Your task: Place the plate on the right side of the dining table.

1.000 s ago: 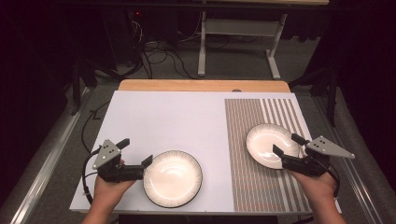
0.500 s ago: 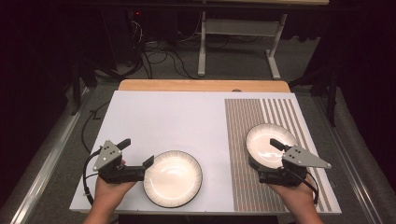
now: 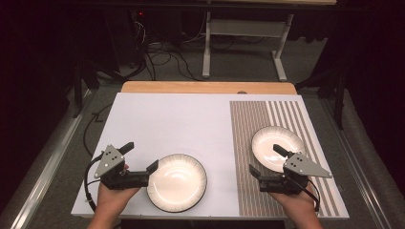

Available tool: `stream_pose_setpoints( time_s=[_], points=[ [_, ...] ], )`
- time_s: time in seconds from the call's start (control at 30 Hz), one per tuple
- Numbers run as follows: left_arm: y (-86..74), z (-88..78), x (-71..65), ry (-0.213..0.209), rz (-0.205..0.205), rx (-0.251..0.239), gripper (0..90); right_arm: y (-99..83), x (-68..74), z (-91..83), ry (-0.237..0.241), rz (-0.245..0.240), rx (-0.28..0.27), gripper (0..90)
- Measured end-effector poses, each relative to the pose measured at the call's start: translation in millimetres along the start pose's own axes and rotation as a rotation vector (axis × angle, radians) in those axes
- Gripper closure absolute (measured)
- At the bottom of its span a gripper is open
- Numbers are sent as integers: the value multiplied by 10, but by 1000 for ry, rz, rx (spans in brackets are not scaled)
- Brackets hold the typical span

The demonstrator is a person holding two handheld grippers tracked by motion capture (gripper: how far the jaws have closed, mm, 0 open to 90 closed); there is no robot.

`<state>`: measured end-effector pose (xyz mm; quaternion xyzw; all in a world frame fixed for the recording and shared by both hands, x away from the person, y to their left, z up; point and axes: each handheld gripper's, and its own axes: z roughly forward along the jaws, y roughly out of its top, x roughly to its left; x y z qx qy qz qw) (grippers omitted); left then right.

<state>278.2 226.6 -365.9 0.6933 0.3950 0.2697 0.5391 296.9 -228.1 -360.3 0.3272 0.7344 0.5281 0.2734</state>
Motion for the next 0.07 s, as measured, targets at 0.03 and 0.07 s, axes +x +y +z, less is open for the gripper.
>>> stream_pose_setpoints(
  time_s=[0.03, 0.07],
  points=[
    [1, -3, 0, 1, -1, -1, 0, -5, -9, 2, 1, 1, 0, 7],
    [4, -7, -2, 3, -3, -6, 0, -8, -11, 3, 1, 3, 3, 7]
  ],
)
